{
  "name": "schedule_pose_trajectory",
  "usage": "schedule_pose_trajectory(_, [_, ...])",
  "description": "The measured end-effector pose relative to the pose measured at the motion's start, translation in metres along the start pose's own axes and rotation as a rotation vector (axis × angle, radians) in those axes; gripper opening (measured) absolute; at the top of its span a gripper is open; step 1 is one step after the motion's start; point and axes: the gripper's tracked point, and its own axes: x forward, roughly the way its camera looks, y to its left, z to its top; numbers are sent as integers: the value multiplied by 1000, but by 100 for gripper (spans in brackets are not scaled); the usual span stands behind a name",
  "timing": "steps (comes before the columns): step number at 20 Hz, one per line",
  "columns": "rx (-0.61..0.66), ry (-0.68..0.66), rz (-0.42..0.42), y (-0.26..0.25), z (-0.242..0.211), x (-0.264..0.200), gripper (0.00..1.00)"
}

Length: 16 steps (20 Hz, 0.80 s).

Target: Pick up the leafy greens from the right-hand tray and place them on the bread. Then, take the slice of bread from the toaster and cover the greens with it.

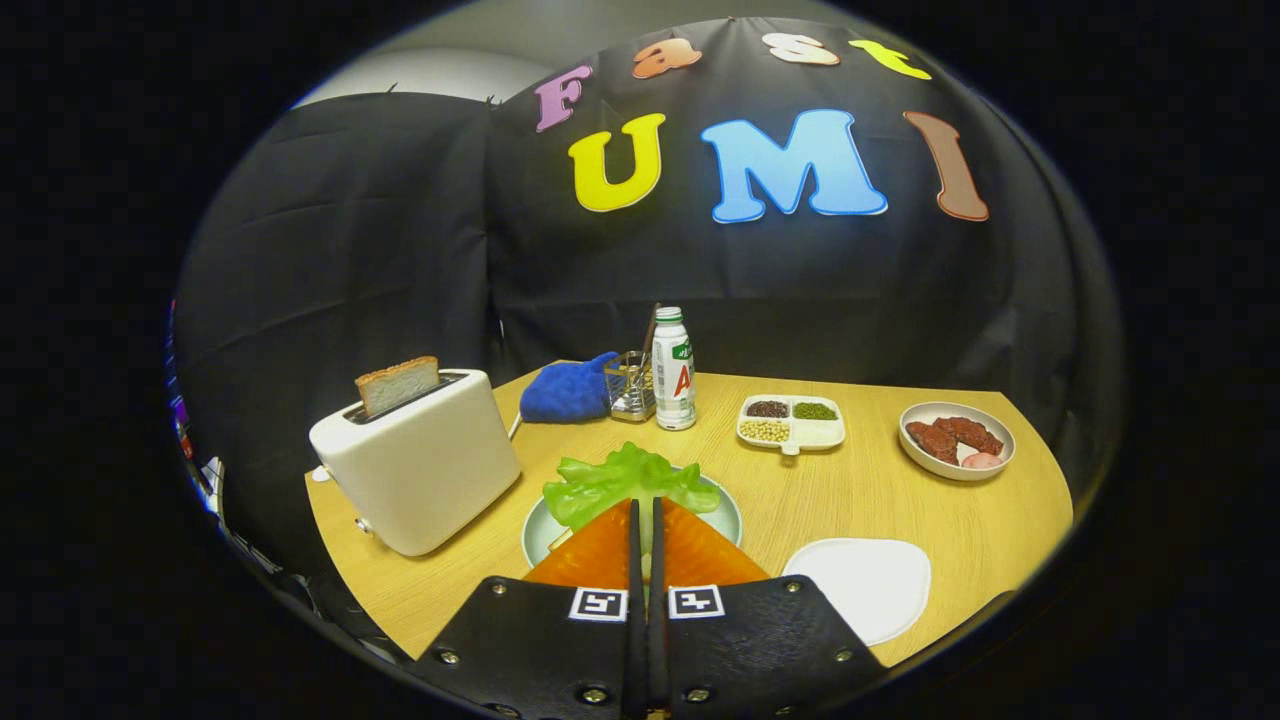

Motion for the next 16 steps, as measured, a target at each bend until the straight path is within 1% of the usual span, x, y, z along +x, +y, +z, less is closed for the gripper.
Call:
schedule_pose_trajectory(5, [0,31,-18,7,-23,29,1])
schedule_pose_trajectory(9, [-26,83,-48,3,-45,39,1])
schedule_pose_trajectory(10, [-24,96,-46,4,-49,40,1])
schedule_pose_trajectory(11, [-23,103,-32,8,-53,41,3])
schedule_pose_trajectory(12, [-24,107,-15,13,-55,40,9])
schedule_pose_trajectory(14, [-49,90,-23,9,-49,32,20])
schedule_pose_trajectory(15, [-57,64,-32,8,-46,31,37])
schedule_pose_trajectory(16, [-61,41,-49,5,-40,27,44])
